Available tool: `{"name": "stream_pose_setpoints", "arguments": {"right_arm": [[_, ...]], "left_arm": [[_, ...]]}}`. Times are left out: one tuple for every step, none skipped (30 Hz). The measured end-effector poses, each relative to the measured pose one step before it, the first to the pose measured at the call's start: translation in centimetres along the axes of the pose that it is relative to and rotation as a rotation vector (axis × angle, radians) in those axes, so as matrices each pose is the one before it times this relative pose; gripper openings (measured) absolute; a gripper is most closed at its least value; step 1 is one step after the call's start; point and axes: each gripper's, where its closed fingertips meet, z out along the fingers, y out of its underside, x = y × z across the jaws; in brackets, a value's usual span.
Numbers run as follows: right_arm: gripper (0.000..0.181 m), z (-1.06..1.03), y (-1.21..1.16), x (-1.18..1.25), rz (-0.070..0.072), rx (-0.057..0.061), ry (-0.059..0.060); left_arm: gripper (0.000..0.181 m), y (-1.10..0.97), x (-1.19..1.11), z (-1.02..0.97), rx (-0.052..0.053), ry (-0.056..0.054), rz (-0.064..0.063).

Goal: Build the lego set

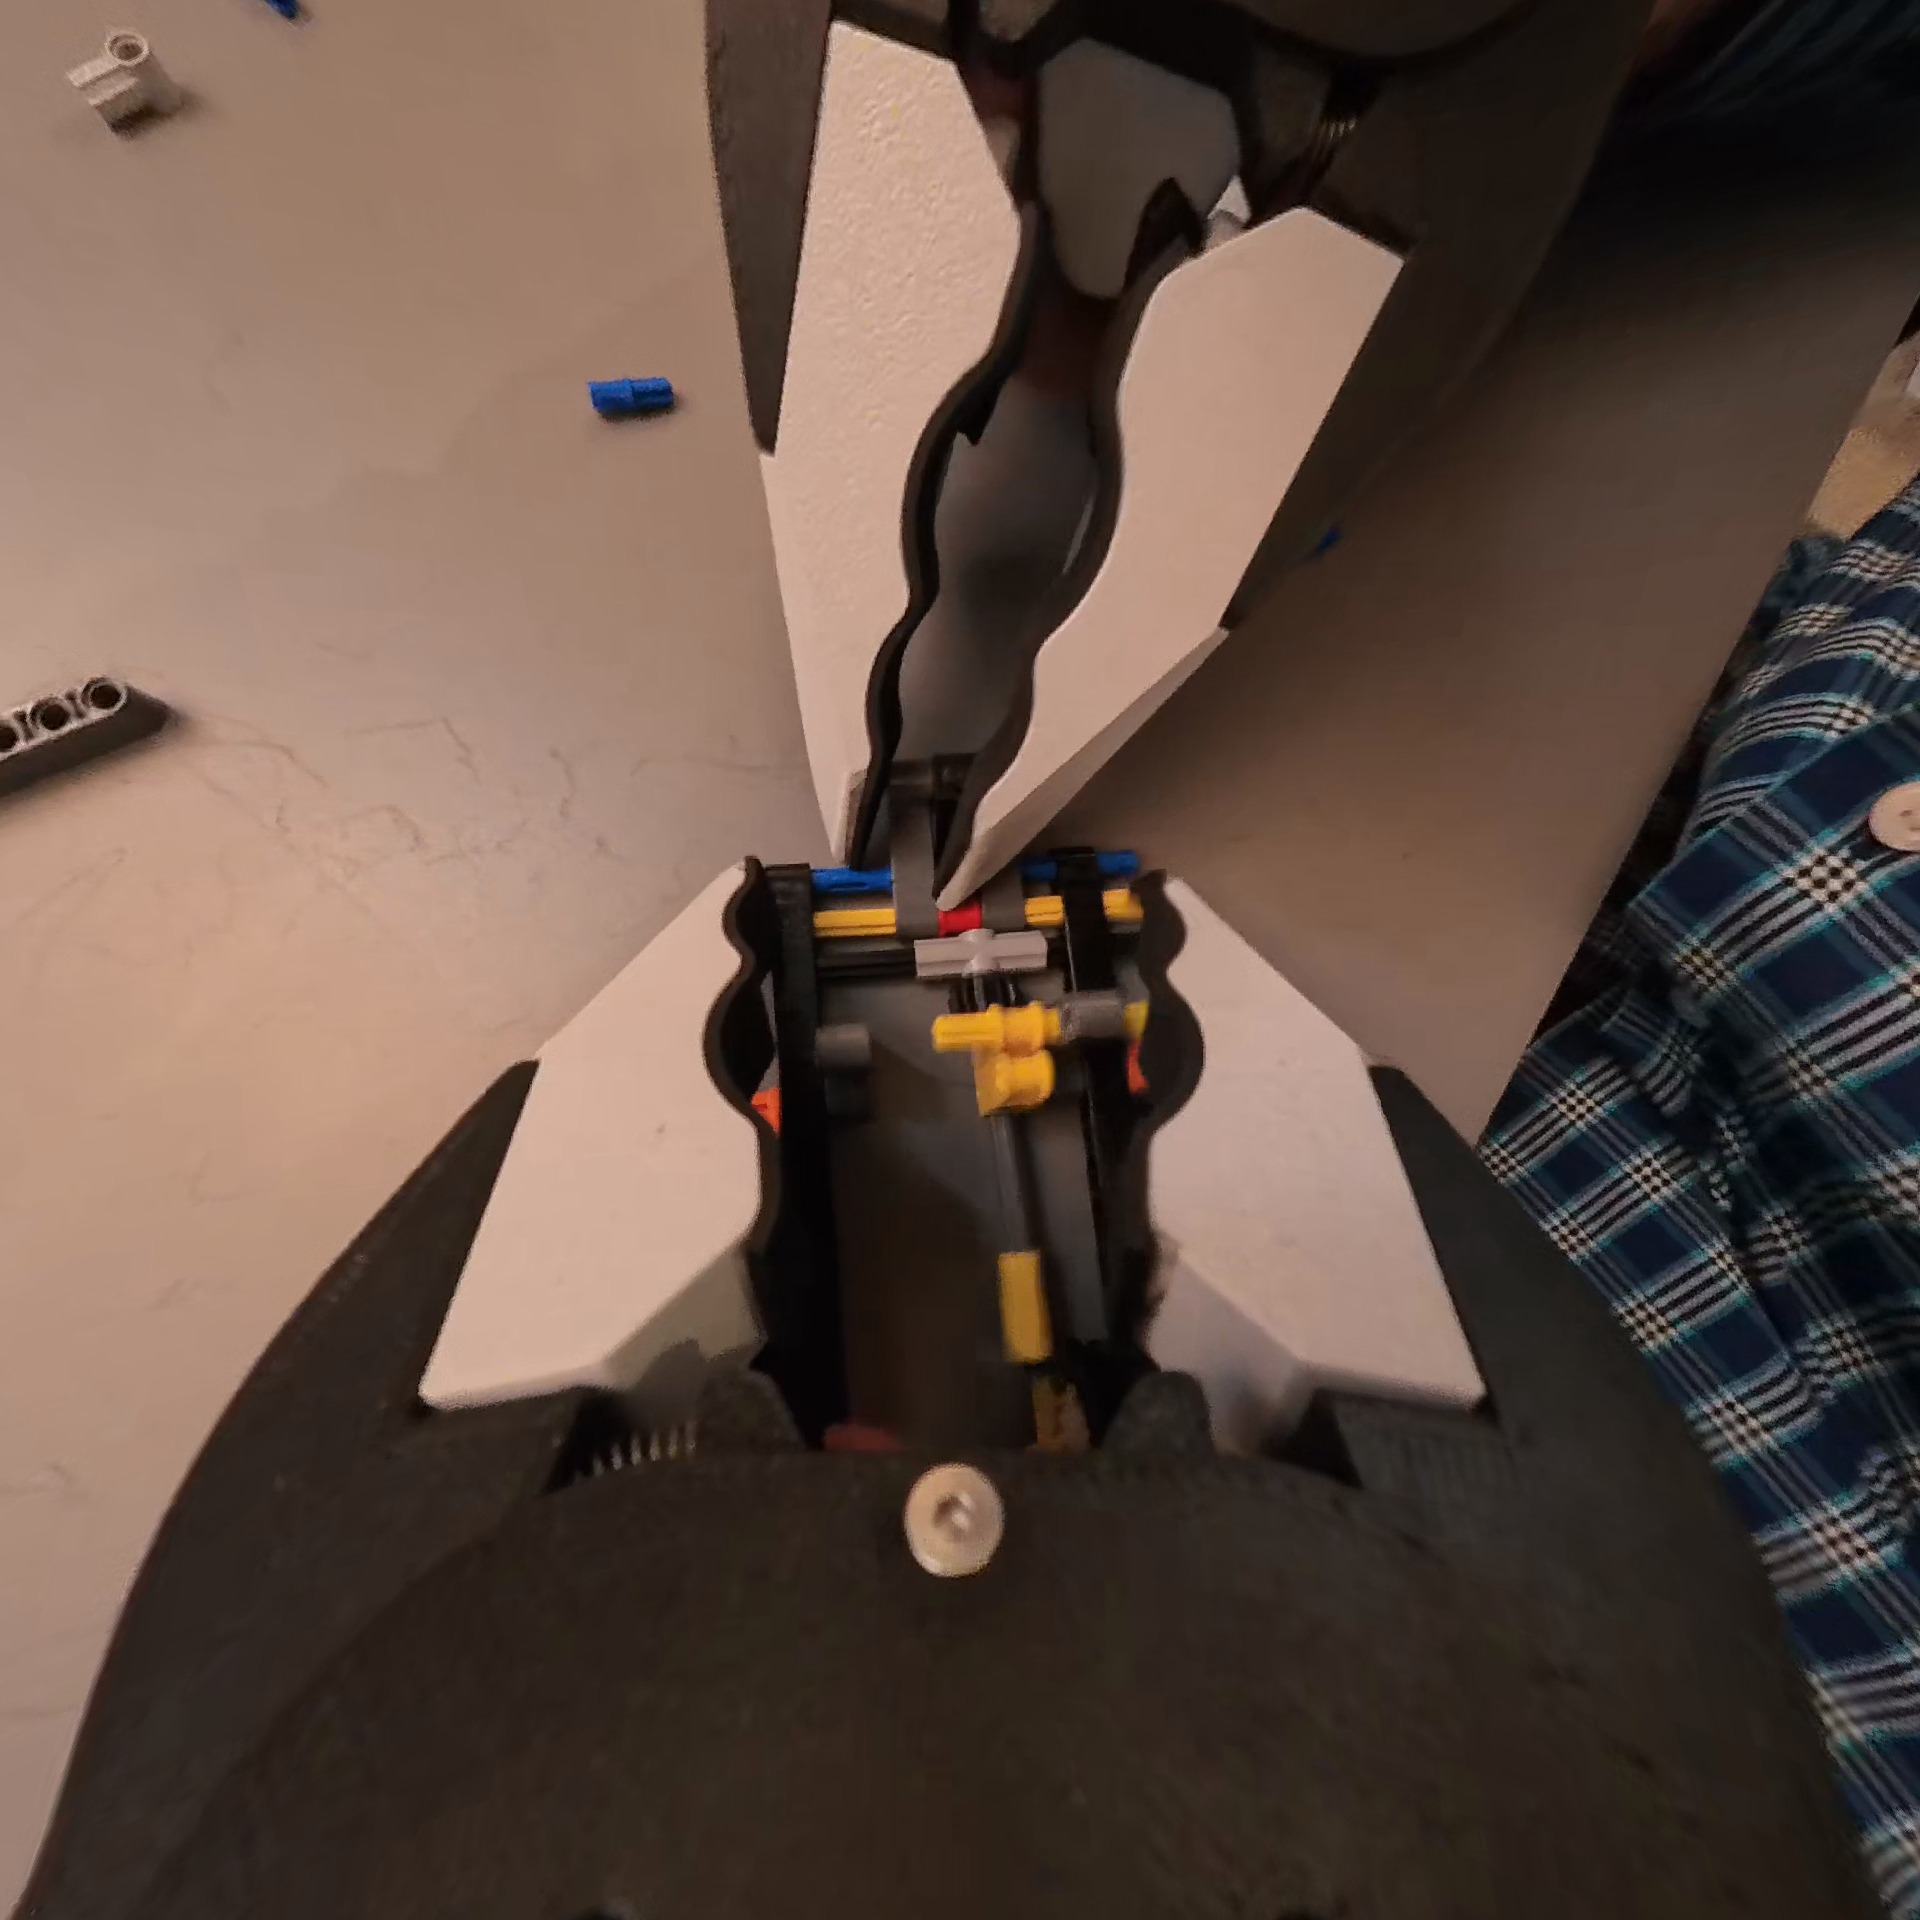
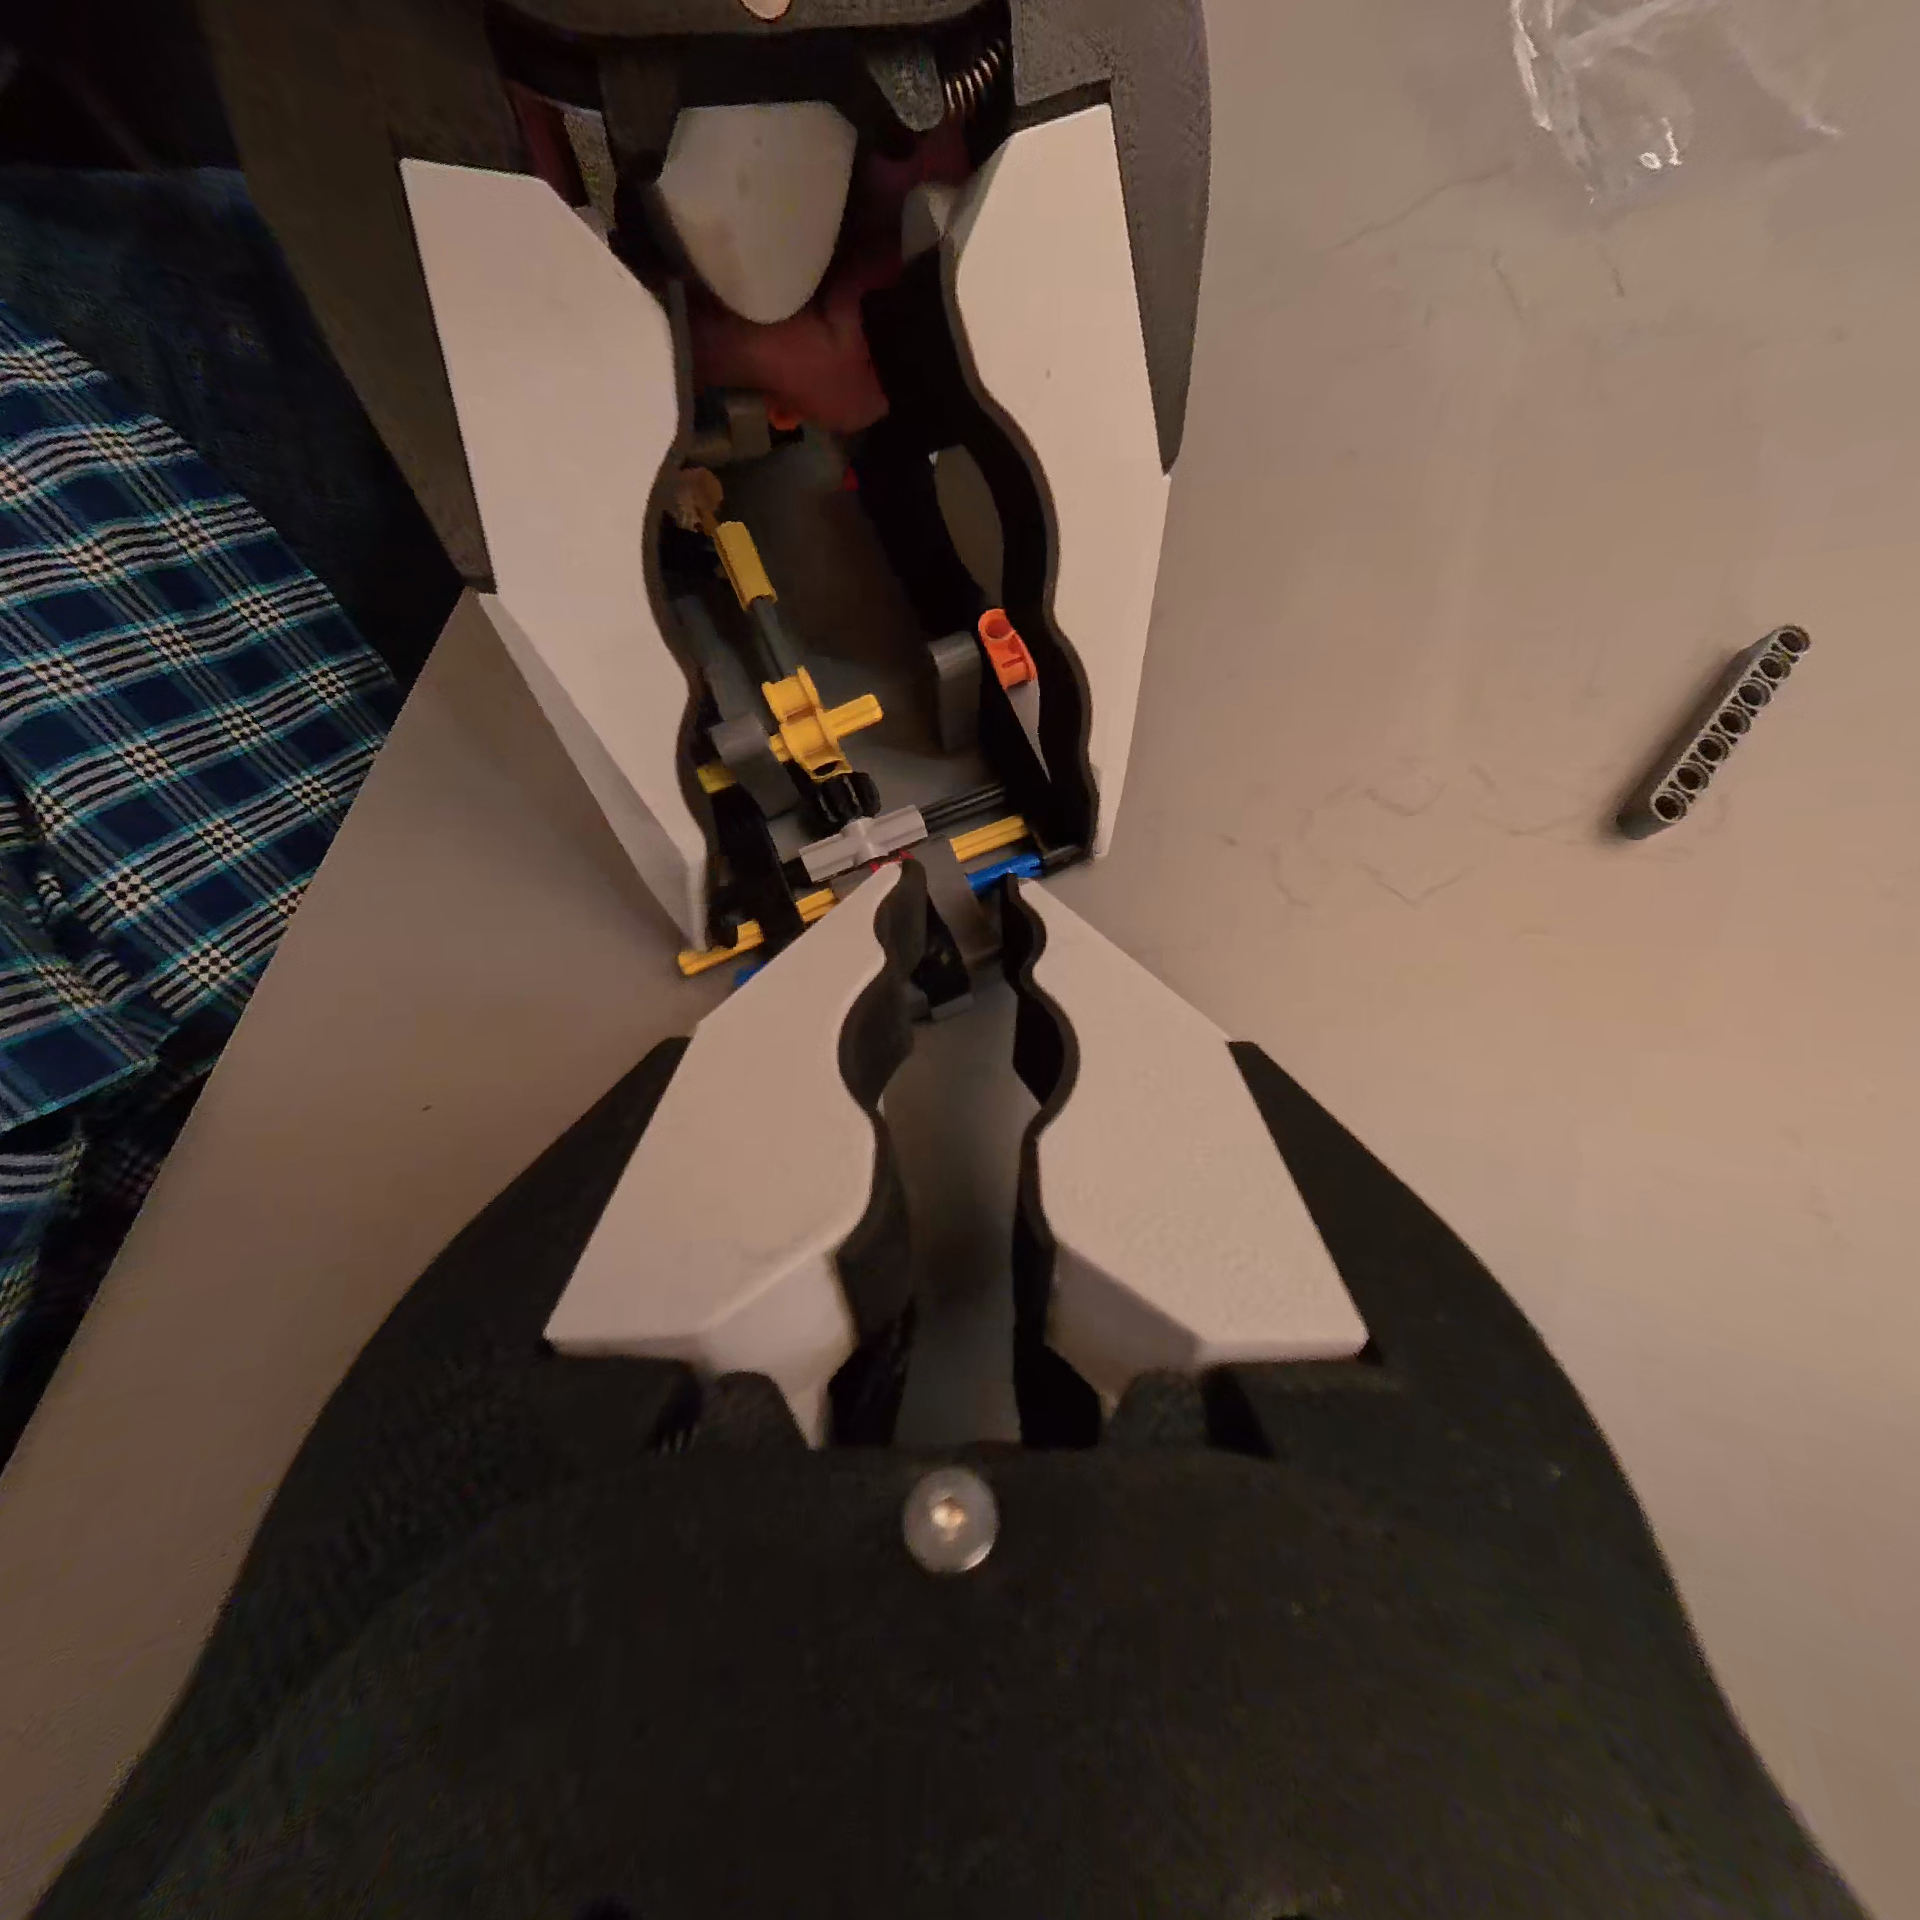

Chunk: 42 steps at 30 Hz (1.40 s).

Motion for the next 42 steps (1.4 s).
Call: {"name": "stream_pose_setpoints", "arguments": {"right_arm": [[0.012, 0.004, -0.044, -0.010, 0.0016, 0.0018, -0.0008], [0.012, -0.011, -0.097, -0.031, -0.0008, 0.0035, 0.0024], [0.012, -0.054, -0.071, -0.061, 0.0019, 0.0052, -0.0022], [0.011, -0.125, -0.048, -0.038, 0.0082, 0.0081, -0.0116], [0.011, -0.194, -0.140, 0.030, 0.0113, 0.0148, -0.0094], [0.012, -0.181, -0.110, 0.042, 0.0045, 0.0125, -0.0056], [0.011, -0.089, 0.057, -0.073, -0.0017, 0.0003, -0.0078], [0.012, -0.056, 0.076, -0.114, 0.0007, -0.0020, -0.0081], [0.013, -0.118, -0.064, -0.094, 0.0049, 0.0068, -0.0071], [0.013, -0.191, -0.102, -0.002, 0.0060, 0.0103, -0.0026], [0.013, -0.212, 0.000, 0.161, 0.0032, 0.0042, 0.0060], [0.013, -0.184, 0.099, 0.204, 0.0013, -0.0029, 0.0074], [0.012, -0.150, 0.127, 0.099, 0.0044, -0.0053, -0.0017], [0.012, -0.094, 0.168, -0.033, 0.0064, -0.0083, -0.0107], [0.014, -0.076, 0.184, -0.040, 0.0016, -0.0114, -0.0086], [0.015, -0.150, 0.090, 0.033, -0.0034, -0.0034, 0.0010], [0.016, -0.214, -0.031, 0.019, 0.0032, 0.0063, -0.0008], [0.017, -0.217, -0.096, -0.040, 0.0113, 0.0110, -0.0086], [0.019, -0.188, 0.003, -0.018, 0.0072, 0.0087, -0.0063], [0.019, -0.165, 0.163, 0.037, 0.0018, -0.0002, -0.0028], [0.020, -0.146, 0.139, -0.019, 0.0024, 0.0006, -0.0068], [0.020, -0.048, 0.167, -0.187, -0.0015, -0.0048, -0.0149], [0.019, 0.098, 0.334, -0.222, -0.0102, -0.0197, -0.0117], [0.018, 0.146, 0.233, -0.127, -0.0098, -0.0135, -0.0034], [0.018, 0.099, 0.102, -0.131, -0.0051, -0.0052, -0.0057], [0.019, -0.023, 0.026, -0.024, -0.0069, -0.0022, 0.0017], [0.018, -0.184, -0.134, 0.099, -0.0047, 0.0093, 0.0073], [0.018, -0.133, -0.063, -0.022, 0.0043, 0.0059, -0.0052], [0.020, -0.017, 0.148, -0.013, 0.0052, -0.0055, -0.0057], [0.023, -0.004, 0.157, -0.008, 0.0030, -0.0024, -0.0044], [0.025, -0.066, 0.118, -0.073, 0.0056, 0.0023, -0.0083], [0.027, -0.067, 0.234, 0.014, 0.0020, -0.0062, -0.0008], [0.027, -0.034, 0.228, 0.028, -0.0041, -0.0070, 0.0036], [0.027, 0.009, 0.104, -0.010, -0.0010, -0.0004, -0.0007], [0.025, 0.037, 0.034, 0.005, 0.0010, -0.0010, -0.0023], [0.023, 0.078, -0.058, 0.033, -0.0022, -0.0014, 0.0015], [0.023, 0.122, -0.095, 0.088, -0.0054, -0.0007, 0.0073], [0.023, 0.123, -0.083, 0.065, -0.0087, -0.0009, 0.0101], [0.023, 0.098, -0.072, -0.004, -0.0064, 0.0004, 0.0058], [0.023, 0.070, -0.048, -0.036, -0.0012, 0.0008, 0.0011], [0.023, 0.020, -0.018, -0.017, -0.0026, 0.0008, 0.0009], [0.023, -0.009, -0.014, 0.023, -0.0063, 0.0009, 0.0056]], "left_arm": [[0.067, -0.079, -0.089, 0.029, -0.0229, -0.0058, 0.0135], [0.066, 0.012, -0.038, 0.020, -0.0213, 0.0017, 0.0176], [0.067, -0.036, 0.088, -0.003, -0.0055, 0.0159, 0.0009], [0.068, -0.040, 0.013, -0.022, 0.0028, 0.0111, -0.0077], [0.069, 0.041, -0.006, -0.010, 0.0011, 0.0010, 0.0045], [0.070, 0.094, -0.029, -0.037, -0.0073, -0.0030, 0.0058], [0.073, 0.102, -0.075, -0.066, -0.0138, -0.0049, -0.0011], [0.078, 0.135, -0.110, -0.103, -0.0152, -0.0062, -0.0006], [0.081, 0.097, -0.127, -0.211, -0.0106, -0.0103, 0.0015], [0.082, -0.017, -0.060, -0.318, -0.0006, -0.0076, 0.0016], [0.083, 0.022, -0.002, -0.285, -0.0035, -0.0049, 0.0007], [0.084, 0.156, -0.022, -0.140, -0.0132, -0.0056, 0.0021], [0.086, 0.331, 0.052, 0.040, -0.0236, -0.0030, 0.0061], [0.090, 0.390, 0.119, 0.215, -0.0285, -0.0010, 0.0056], [0.092, 0.170, 0.170, 0.295, -0.0124, 0.0021, -0.0011], [0.093, -0.174, 0.163, 0.180, 0.0107, -0.0026, 0.0035], [0.094, -0.044, 0.033, 0.081, -0.0029, -0.0058, 0.0035], [0.093, 0.041, -0.050, 0.021, -0.0102, -0.0063, 0.0038], [0.092, 0.023, -0.043, 0.011, -0.0064, -0.0044, 0.0044], [0.090, -0.007, -0.101, 0.019, -0.0022, -0.0058, 0.0019], [0.089, -0.030, -0.087, 0.017, -0.0005, -0.0039, -0.0001], [0.089, -0.027, -0.005, 0.028, 0.0004, -0.0005, 0.0005], [0.088, -0.002, -0.017, 0.006, -0.0028, -0.0018, 0.0012], [0.087, 0.007, -0.041, 0.013, -0.0033, -0.0039, 0.0022], [0.086, -0.009, -0.016, 0.022, -0.0030, -0.0021, 0.0019], [0.086, -0.024, -0.022, 0.043, -0.0028, -0.0042, 0.0019], [0.085, -0.041, -0.019, 0.039, -0.0018, -0.0029, 0.0020], [0.085, -0.066, 0.015, 0.027, 0.0006, -0.0002, -0.0007], [0.085, -0.059, 0.017, 0.036, 0.0002, -0.0006, 0.0001], [0.085, -0.046, 0.017, 0.029, -0.0011, 0.0001, 0.0004], [0.084, -0.052, 0.017, 0.032, -0.0009, 0.0006, 0.0001], [0.084, -0.043, 0.024, 0.017, -0.0018, 0.0005, 0.0021], [0.084, -0.034, 0.013, 0.024, -0.0026, -0.0005, 0.0023], [0.083, -0.030, 0.028, 0.033, -0.0025, -0.0005, 0.0033], [0.083, -0.063, 0.050, 0.028, -0.0017, 0.0015, 0.0036], [0.082, -0.082, 0.044, 0.026, -0.0005, 0.0017, 0.0029], [0.081, -0.064, 0.045, 0.026, 0.0008, 0.0016, 0.0029], [0.080, -0.013, 0.031, 0.022, -0.0015, -0.0009, 0.0024], [0.080, -0.004, 0.008, 0.018, -0.0025, -0.0033, 0.0027], [0.079, -0.036, 0.055, 0.008, 0.0021, 0.0002, 0.0009], [0.077, -0.080, 0.074, 0.005, 0.0061, 0.0032, -0.0012], [0.077, -0.030, -0.010, 0.014, 0.0027, -0.0025, -0.0011]]}}
